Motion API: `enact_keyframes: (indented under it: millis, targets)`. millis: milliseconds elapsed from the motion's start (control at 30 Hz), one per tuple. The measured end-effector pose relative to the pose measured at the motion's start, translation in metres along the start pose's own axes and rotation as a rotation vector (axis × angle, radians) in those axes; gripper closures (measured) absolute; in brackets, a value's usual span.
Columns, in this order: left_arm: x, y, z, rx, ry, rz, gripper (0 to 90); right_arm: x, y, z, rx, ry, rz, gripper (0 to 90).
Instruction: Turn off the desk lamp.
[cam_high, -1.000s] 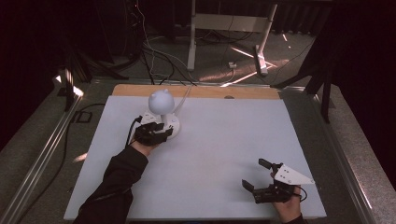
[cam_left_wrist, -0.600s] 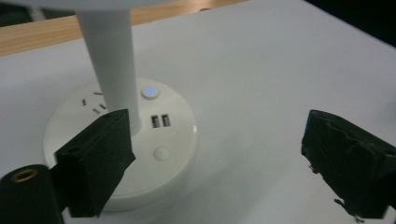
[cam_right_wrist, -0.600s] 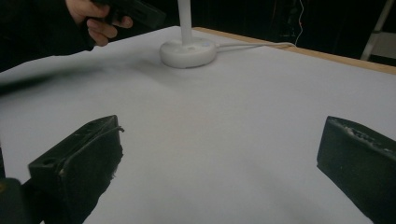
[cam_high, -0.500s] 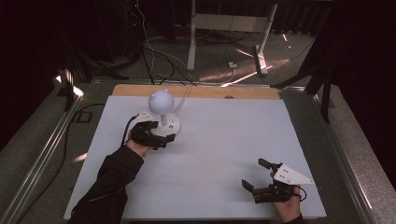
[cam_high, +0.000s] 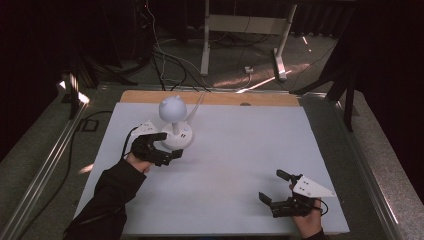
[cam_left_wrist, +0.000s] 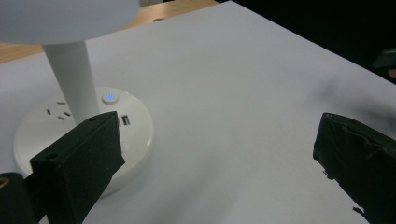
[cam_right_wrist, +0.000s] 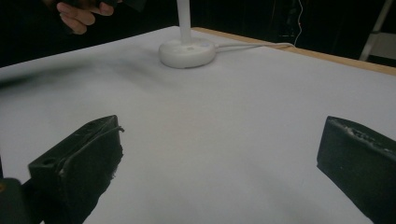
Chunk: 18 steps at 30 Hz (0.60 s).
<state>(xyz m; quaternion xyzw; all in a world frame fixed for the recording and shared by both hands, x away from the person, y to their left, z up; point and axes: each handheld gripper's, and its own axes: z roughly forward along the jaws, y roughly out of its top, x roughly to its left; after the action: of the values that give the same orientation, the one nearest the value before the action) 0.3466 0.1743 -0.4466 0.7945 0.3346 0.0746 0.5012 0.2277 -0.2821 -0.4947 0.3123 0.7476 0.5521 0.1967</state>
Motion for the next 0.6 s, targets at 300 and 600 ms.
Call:
enact_keyframes:
  millis: [300, 600]
  targets:
    - [-0.016, -0.016, -0.017, -0.024, -0.046, 0.016, 2.0, 0.000, 0.000, 0.001, 0.001, 0.005, 0.000, 0.0]
    - [-0.035, -0.041, -0.029, -0.043, -0.089, 0.056, 2.0, 0.000, 0.001, 0.001, 0.000, 0.005, -0.001, 0.0]
